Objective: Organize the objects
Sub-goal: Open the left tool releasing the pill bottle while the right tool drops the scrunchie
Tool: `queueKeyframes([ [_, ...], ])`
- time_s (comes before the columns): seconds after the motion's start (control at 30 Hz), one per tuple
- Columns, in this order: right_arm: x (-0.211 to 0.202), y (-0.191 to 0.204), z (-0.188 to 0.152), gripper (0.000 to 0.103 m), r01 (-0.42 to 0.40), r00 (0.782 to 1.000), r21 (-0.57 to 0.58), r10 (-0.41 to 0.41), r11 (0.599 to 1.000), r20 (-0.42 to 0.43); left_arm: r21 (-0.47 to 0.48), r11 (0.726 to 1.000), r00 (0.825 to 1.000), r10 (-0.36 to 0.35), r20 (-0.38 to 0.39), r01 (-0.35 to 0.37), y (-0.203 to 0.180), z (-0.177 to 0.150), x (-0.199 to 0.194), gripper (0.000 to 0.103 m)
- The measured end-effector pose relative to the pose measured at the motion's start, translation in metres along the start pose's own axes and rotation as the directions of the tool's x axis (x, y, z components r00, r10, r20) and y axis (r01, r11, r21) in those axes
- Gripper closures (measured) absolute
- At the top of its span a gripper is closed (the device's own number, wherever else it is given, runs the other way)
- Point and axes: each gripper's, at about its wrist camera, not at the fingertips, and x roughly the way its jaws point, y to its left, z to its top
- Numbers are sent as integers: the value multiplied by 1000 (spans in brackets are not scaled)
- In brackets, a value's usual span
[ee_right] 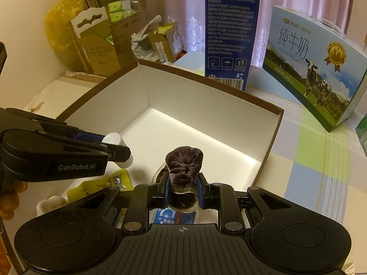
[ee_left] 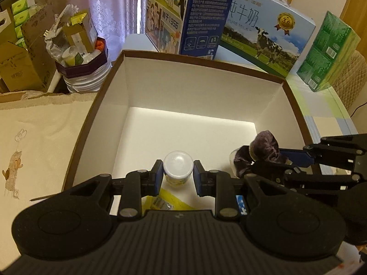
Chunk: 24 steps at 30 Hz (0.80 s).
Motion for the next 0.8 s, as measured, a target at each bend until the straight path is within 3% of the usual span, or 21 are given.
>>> queueKeyframes([
  [0.27, 2, -6, 4, 83, 7, 1000, 12, -7, 1000, 7, 15, 1000, 999, 26, 32, -27, 0, 10, 0, 58],
  [0.53, -1, -8, 7, 82, 6, 999, 22, -7, 1000, 43, 17, 999, 998, 36, 54, -37, 1, 13, -9, 49],
  [0.63, -3, -8, 8, 70, 6, 998, 39, -8, 999, 69, 13, 999, 997, 40, 58, -41, 3, 13, -11, 47],
  [0.7, -5, -8, 8, 49, 23, 996, 58, -28, 998, 88, 10, 999, 997, 42, 64, -43, 3, 13, -14, 42],
  [0.8, -11, -10, 8, 38, 23, 991, 72, -33, 997, 127, 4, 999, 996, 43, 73, -44, 4, 13, -19, 38],
])
